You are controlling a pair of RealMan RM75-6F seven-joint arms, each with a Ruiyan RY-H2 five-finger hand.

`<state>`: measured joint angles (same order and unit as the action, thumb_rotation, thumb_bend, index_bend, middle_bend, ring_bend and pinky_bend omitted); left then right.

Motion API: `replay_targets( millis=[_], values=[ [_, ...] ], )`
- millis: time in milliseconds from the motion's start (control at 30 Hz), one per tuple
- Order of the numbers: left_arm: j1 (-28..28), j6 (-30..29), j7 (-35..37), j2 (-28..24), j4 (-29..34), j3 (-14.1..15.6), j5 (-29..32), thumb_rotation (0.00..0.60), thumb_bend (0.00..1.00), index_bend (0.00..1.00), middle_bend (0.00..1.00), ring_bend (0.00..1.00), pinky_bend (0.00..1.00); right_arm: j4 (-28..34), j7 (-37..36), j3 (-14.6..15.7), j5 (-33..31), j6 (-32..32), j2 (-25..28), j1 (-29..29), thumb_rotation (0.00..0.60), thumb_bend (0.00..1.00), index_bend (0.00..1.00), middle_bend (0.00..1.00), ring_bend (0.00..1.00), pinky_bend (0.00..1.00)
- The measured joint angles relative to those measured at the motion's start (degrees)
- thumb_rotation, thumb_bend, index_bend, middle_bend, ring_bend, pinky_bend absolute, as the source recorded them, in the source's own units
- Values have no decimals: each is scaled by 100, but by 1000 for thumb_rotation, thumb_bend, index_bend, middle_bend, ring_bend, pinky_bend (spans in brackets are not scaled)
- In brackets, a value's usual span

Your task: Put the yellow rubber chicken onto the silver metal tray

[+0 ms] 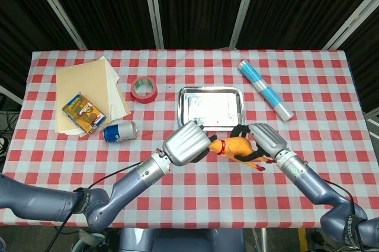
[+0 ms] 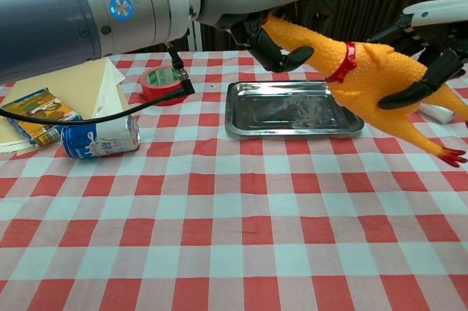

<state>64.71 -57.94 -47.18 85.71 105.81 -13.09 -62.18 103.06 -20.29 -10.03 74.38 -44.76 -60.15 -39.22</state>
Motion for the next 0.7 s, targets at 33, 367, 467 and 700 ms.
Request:
replay_targets(
  millis=[33,367,467,700],
  values=[
    [1,-4,8,2,-4,5,-5,600,849,608,701,625,692,-3,8,-1,-7,0,-7,-2,600,429,1000,941,998,1000],
    [1,-57,-7,-21,-86,68,-52,600,849,608,702,625,693,-15,13,53,55,-15,21,39,600,436,583,628,602,643],
    [-2,-100,-73,-24,-166,101,-84,600,849,608,704,625,692,1,-80,97,164,64,118,44,600,426,364,473,439,504],
    [-2,-183,-146,7,-271,136,-128,600,850,608,707,625,693,-8,-370,185,449,225,291,33,600,365,229,379,341,426]
  ],
)
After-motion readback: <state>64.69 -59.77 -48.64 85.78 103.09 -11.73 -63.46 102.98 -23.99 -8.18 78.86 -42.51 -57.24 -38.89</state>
